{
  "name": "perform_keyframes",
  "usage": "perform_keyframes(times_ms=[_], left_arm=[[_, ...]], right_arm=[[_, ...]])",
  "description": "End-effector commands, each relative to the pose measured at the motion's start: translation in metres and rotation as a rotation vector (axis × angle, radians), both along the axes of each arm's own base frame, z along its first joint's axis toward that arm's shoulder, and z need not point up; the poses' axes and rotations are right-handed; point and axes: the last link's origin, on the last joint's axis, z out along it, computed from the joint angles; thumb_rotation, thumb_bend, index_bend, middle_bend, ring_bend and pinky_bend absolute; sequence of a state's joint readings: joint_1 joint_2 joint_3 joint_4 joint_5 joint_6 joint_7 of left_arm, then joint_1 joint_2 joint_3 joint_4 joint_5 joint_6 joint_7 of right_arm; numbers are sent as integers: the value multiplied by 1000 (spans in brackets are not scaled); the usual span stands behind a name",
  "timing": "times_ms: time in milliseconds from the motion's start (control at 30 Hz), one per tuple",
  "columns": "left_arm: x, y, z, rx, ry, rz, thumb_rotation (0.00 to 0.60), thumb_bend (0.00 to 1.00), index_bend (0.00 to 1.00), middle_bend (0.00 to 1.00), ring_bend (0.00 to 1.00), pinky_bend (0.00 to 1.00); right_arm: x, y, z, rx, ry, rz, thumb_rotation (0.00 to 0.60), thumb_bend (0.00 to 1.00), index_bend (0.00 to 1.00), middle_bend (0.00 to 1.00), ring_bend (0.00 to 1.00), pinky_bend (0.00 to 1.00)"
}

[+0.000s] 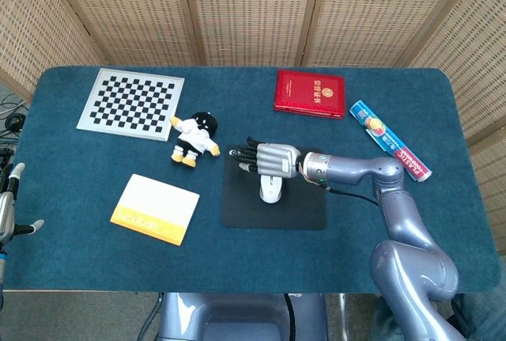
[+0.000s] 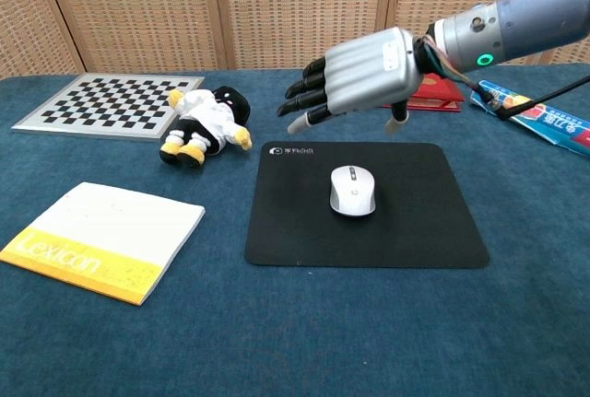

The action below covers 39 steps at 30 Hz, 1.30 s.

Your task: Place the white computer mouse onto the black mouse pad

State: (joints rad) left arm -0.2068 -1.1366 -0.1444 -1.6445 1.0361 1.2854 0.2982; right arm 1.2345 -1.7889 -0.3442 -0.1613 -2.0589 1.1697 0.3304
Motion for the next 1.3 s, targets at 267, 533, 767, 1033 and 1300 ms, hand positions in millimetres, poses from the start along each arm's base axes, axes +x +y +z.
perform_keyframes(times_ms=[267,533,767,1033,1300], left_arm=[[8,-7,6,3,-38,-48,600,30,0,0,0,0],[21,-18,8,-29,-76,-131,600,29,0,0,0,0],[33,-30,4,-48,-64,-252,600,0,0,0,0,0],[37,-44,5,-37,-79,-320,600,0,0,0,0,0],[37,-48,2,-81,-87,-328,600,0,0,0,0,0]], right_arm=[[-54,0,98,-132,-367,-186,600,2,0,0,0,159],[-175,53,175,-430,-685,-620,600,2,0,0,0,158],[-212,138,184,-577,-847,-961,600,0,0,0,0,159],[-220,214,175,-585,-934,-1099,600,0,0,0,0,155],[-220,249,174,-583,-1011,-1130,600,0,0,0,0,130]])
